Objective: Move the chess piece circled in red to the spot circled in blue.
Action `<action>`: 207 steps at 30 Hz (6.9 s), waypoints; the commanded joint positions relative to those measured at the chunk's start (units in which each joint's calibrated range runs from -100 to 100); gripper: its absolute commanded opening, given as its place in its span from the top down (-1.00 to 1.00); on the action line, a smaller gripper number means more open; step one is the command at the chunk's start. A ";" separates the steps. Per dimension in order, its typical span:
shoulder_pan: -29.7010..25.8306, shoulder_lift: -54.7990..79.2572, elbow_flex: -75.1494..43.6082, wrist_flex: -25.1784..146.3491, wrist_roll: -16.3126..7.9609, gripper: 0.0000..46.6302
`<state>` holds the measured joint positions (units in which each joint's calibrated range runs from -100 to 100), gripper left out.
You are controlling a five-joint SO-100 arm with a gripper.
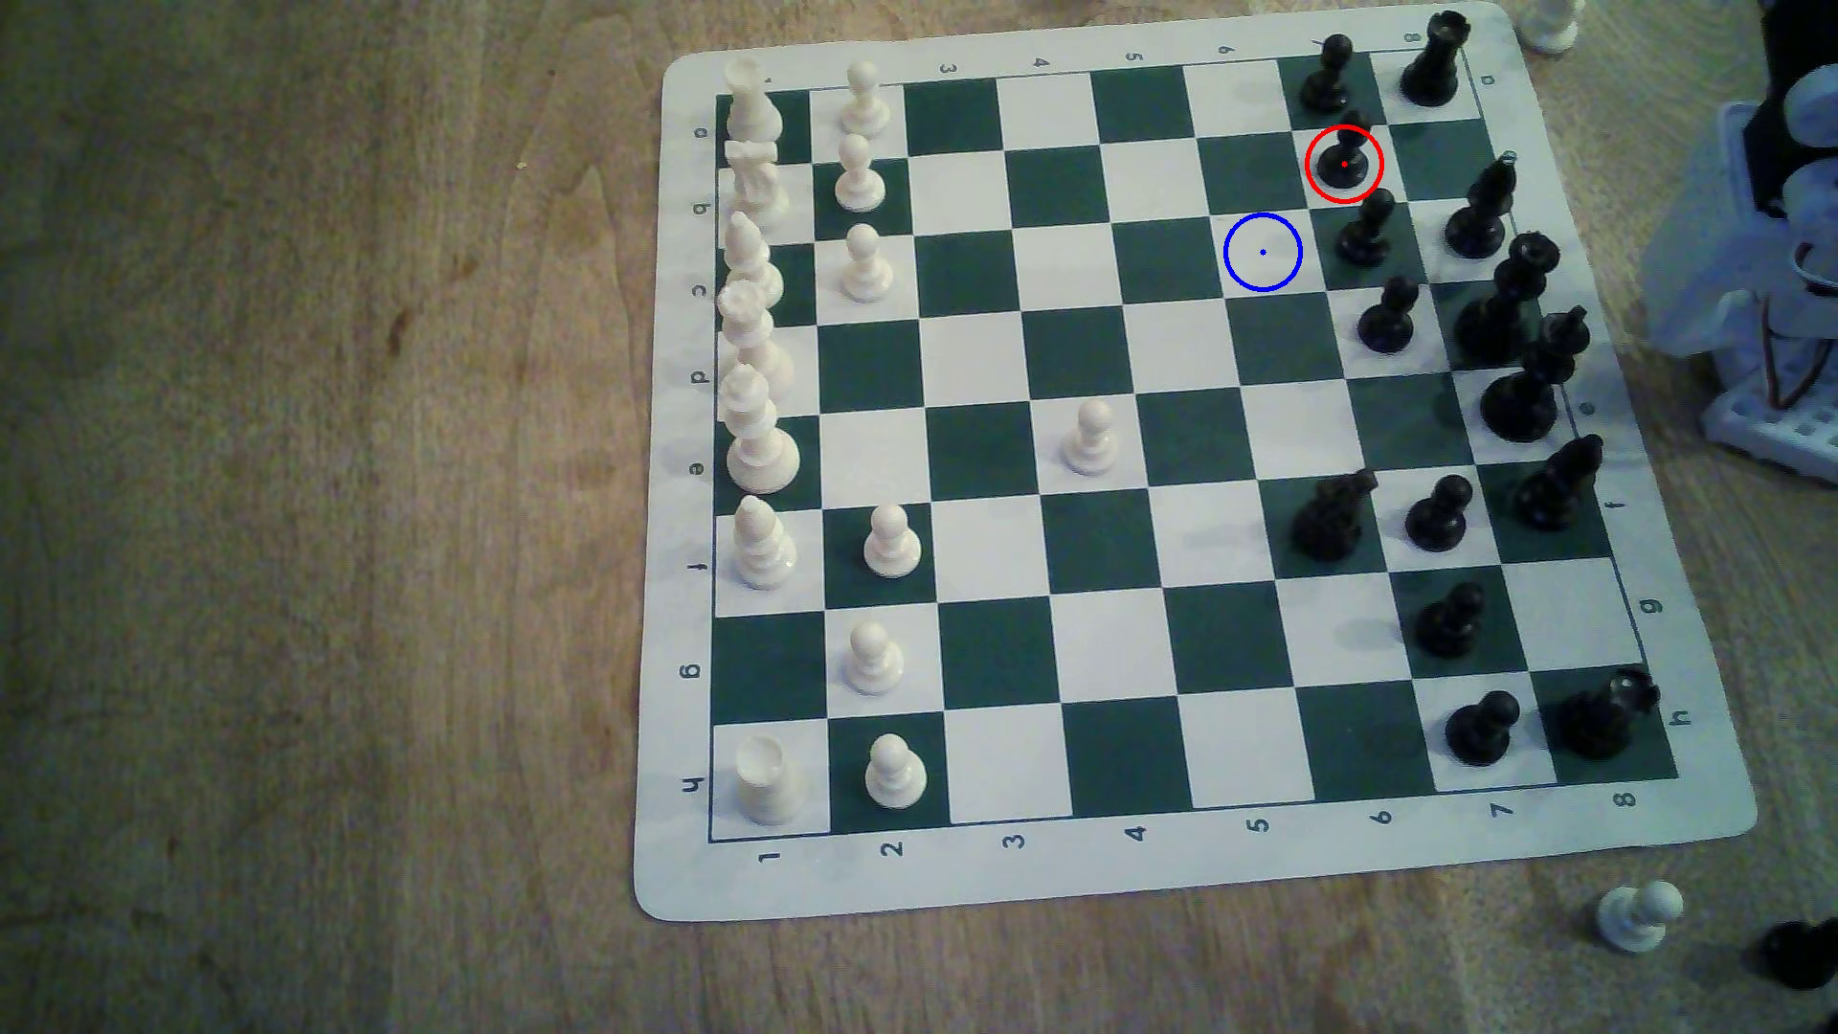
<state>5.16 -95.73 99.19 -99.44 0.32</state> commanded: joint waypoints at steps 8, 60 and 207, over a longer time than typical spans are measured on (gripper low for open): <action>0.43 -0.03 0.72 -0.23 0.15 0.99; 7.70 -0.03 -2.18 92.73 2.88 0.91; 15.68 43.86 -36.45 152.92 4.30 0.48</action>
<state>22.79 -48.97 68.37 52.19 5.30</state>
